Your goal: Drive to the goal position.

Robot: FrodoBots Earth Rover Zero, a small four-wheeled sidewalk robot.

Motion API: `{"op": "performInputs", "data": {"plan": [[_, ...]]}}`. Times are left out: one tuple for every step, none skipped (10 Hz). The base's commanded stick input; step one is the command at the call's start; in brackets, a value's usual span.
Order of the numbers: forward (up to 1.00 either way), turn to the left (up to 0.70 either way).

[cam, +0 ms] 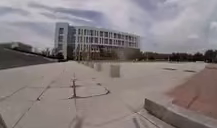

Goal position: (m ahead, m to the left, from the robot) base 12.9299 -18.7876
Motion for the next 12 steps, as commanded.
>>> {"op": "performInputs", "data": {"plan": [[1.0,0.0],[1.0,-0.11],[1.0,-0.27],[1.0,-0.27],[1.0,-0.27],[1.0,-0.27],[1.0,-0.27],[1.0,-0.27],[1.0,-0.27],[1.0,-0.27],[1.0,-0.27],[1.0,-0.27]]}}
